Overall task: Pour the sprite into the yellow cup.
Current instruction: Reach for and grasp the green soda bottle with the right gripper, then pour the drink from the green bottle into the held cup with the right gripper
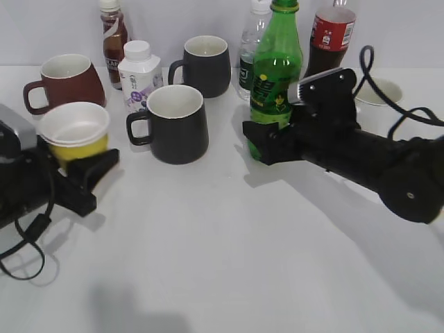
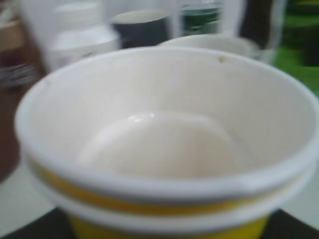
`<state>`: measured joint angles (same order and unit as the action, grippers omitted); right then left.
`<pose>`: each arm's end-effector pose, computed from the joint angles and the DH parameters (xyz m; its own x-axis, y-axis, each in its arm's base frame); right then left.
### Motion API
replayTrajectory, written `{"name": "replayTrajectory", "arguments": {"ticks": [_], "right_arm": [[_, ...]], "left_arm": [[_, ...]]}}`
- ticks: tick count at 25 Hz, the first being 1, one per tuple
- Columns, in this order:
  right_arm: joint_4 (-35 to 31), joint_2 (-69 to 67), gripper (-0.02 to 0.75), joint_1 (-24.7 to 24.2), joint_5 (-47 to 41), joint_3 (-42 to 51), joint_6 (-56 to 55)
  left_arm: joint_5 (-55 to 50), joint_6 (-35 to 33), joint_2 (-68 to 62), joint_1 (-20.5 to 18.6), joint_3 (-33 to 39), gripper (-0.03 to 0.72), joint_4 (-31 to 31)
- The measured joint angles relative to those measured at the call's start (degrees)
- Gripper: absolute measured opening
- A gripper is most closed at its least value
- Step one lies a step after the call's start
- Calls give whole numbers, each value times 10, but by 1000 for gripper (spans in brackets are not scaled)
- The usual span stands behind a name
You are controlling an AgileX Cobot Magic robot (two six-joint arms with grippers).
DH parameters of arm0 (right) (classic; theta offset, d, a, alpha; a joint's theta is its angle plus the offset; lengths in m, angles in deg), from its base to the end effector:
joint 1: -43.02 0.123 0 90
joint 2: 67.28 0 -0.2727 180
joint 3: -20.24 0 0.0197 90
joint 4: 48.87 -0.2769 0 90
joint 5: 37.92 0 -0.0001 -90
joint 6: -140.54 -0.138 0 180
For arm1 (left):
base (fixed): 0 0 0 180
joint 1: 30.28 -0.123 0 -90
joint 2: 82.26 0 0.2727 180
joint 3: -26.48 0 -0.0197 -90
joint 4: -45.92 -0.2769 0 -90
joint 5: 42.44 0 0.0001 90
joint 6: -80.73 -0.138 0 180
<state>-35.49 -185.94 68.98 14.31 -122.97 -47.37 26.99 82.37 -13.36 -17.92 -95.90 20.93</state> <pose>0.3444 0.1958 0.0857 -0.2134 -0.1111 -0.9706 -0.5914 0.8055 0.0378 0.2774 -0.1167 0.0850 -0.1115 0.1498 -0.9824 0.5958 0.8013 0.0545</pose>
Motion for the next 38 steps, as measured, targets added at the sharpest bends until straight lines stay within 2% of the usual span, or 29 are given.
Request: {"name": "replayTrajectory", "arguments": {"ticks": [6, 10, 13, 18, 23, 29, 34, 38], "right_arm": [[1, -33, 605, 0, -1, -53, 2], [2, -44, 503, 0, -8, -76, 2], [1, -44, 389, 0, -11, -79, 3], [1, -39, 389, 0, -19, -79, 20], [9, -2, 389, 0, -65, -78, 79], [63, 54, 389, -1, -65, -78, 192], [68, 77, 387, -1, -94, -78, 301], [69, 80, 387, -1, -122, -78, 385]], "left_arm": [[-1, 9, 7, 0, 0, 404, -134], [-1, 18, 7, 0, 0, 403, -189], [-1, 31, 7, 3, 0, 403, -198], [-1, 38, 7, 35, -11, 403, -199], [-1, 45, 7, 74, -39, 403, -199], [-1, 99, -15, 97, -95, 403, -199], [-2, 126, -35, 113, -134, 403, -201], [-14, 130, -47, 145, -154, 403, -203]]}}
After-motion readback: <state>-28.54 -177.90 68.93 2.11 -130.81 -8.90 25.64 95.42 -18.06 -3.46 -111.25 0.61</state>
